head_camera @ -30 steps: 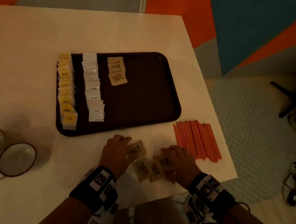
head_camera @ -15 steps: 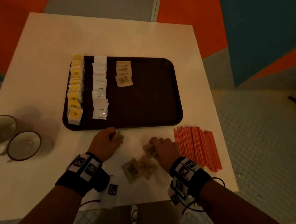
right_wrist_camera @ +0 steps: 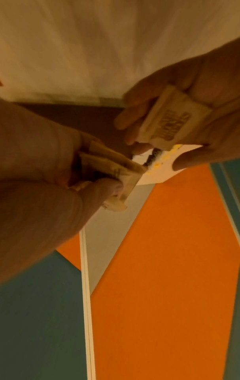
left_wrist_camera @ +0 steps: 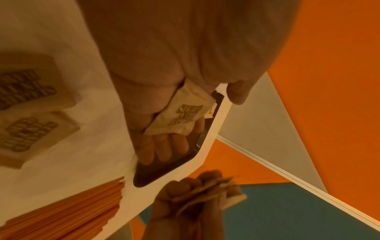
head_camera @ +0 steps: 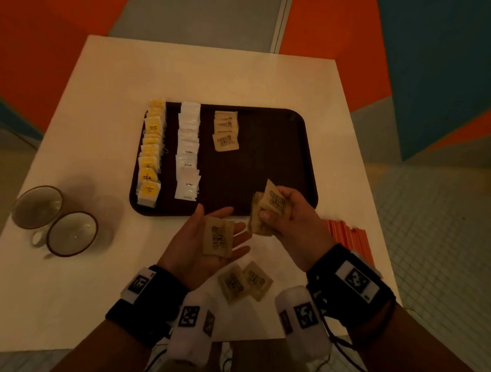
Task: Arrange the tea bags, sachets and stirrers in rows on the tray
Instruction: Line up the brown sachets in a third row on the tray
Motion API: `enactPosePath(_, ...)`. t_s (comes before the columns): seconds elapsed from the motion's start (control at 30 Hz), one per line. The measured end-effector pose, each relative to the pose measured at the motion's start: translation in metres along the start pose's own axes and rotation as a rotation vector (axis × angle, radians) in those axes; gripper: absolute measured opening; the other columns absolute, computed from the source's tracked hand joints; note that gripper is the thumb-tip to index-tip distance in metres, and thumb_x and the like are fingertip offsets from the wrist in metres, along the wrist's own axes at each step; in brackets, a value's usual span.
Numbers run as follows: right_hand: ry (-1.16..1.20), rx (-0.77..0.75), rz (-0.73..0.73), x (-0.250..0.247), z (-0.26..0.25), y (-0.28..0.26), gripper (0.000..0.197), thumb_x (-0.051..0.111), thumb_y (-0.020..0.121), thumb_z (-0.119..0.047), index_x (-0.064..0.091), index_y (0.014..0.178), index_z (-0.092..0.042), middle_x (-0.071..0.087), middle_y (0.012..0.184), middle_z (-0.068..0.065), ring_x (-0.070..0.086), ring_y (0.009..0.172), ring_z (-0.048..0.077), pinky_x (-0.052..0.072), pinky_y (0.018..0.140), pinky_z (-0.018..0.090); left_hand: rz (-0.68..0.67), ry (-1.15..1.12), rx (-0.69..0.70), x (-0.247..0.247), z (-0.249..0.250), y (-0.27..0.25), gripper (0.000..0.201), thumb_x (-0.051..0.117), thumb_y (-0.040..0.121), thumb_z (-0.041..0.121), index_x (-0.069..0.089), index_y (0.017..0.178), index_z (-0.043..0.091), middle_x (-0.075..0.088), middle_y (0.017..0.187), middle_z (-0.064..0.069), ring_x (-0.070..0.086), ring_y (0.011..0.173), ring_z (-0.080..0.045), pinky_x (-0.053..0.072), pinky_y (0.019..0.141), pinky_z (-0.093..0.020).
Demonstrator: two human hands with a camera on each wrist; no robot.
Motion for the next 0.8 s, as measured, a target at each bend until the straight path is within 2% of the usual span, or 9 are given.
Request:
enactPosePath(0.07,0.013,-0.01,-0.016,0.016,0.0,-0.003,0.044,0.061,0.08,0.003,0.047,0.118,-0.014,0.062,0.111,0.009,0.061,0.104,0.024,0.052,0.088,0.043,-0.073,0.001,0.003,0.009,0.002,-0.001,0.06,0.026,0.091,0.056,0.053,0.124,0.014,0.063,0.119,-0.017,0.062,0.105,-0.031,0.05,0.091,-0.046)
enactPosePath(0.13,-0.055,-0.052,0.002,0.026,-0.001,-0.003,0.042,0.064,0.079,0.001,0.05,0.114,-0.018,0.064,0.112,0.009,0.063,0.103,0.022,0.055,0.082,0.038,-0.133,0.017,-0.002,0.014,0.005,-0.003,0.057,0.027,0.092,0.051,0.053,0.125,0.013,0.064,0.119,-0.014,0.065,0.101,-0.026,0.051,0.09,-0.042)
enactPosePath(0.23,-0.145,-0.117,0.029,0.032,-0.006,-0.002,0.04,0.067,0.078,-0.001,0.053,0.104,-0.027,0.065,0.11,0.006,0.064,0.1,0.017,0.056,0.076,0.027,-0.201,0.053,0.009,0.016,0.011,-0.005,0.044,0.034,0.091,0.031,0.052,0.126,0.01,0.065,0.109,-0.01,0.066,0.092,-0.021,0.055,0.079,-0.034)
enactPosePath(0.3,-0.119,-0.097,0.032,0.032,-0.003,0.0,0.039,0.068,0.077,-0.001,0.055,0.104,-0.026,0.066,0.109,0.006,0.064,0.1,0.017,0.056,0.076,0.027,-0.167,0.215,0.066,0.011,0.019,-0.006,0.034,0.033,0.092,0.022,0.056,0.116,0.014,0.066,0.105,-0.008,0.066,0.089,-0.02,0.053,0.076,-0.03)
enactPosePath(0.4,-0.107,-0.073,0.04,0.03,0.001,0.0,0.042,0.07,0.075,-0.001,0.056,0.109,-0.022,0.067,0.108,0.006,0.064,0.101,0.02,0.055,0.075,0.03,-0.079,0.473,0.133,0.002,0.031,-0.006,0.038,0.028,0.099,0.031,0.06,0.112,0.015,0.066,0.102,-0.009,0.062,0.084,-0.019,0.053,0.067,-0.026)
enactPosePath(0.5,-0.122,-0.072,0.061,0.029,0.001,0.0,0.042,0.069,0.075,0.001,0.057,0.107,-0.021,0.067,0.106,0.005,0.065,0.1,0.02,0.056,0.077,0.034,-0.01,0.546,0.178,-0.005,0.043,-0.007,0.044,0.032,0.097,0.039,0.055,0.118,0.008,0.066,0.096,-0.013,0.065,0.068,-0.017,0.05,0.051,-0.025)
enactPosePath(0.6,-0.071,-0.052,0.058,0.031,0.003,0.001,0.04,0.068,0.075,0.003,0.057,0.108,-0.018,0.067,0.107,0.009,0.065,0.1,0.023,0.056,0.08,0.039,0.072,0.633,0.26,-0.007,0.058,-0.011,0.038,0.039,0.094,0.039,0.052,0.113,0.008,0.067,0.086,-0.009,0.064,0.055,-0.015,0.044,0.04,-0.024)
enactPosePath(0.67,-0.043,-0.049,0.07,0.03,0.004,0.0,0.04,0.067,0.075,0.004,0.056,0.109,-0.015,0.067,0.107,0.011,0.065,0.1,0.026,0.056,0.082,0.041,0.079,0.697,0.285,-0.005,0.064,-0.011,0.035,0.04,0.094,0.038,0.05,0.11,0.008,0.065,0.084,-0.007,0.061,0.053,-0.015,0.041,0.039,-0.024)
enactPosePath(0.8,-0.061,-0.058,0.07,0.031,0.004,-0.001,0.038,0.067,0.076,0.004,0.056,0.109,-0.012,0.068,0.106,0.012,0.066,0.099,0.025,0.056,0.082,0.044,0.019,0.67,0.204,-0.001,0.06,-0.01,0.042,0.034,0.095,0.043,0.055,0.115,0.013,0.064,0.092,-0.013,0.06,0.065,-0.017,0.046,0.046,-0.025)
Point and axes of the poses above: each hand's wrist, its own y-axis towards the middle knuckle, its own x-axis out of the palm, z = x × y, the point moved 9 cm from there along y, towards the middle knuckle
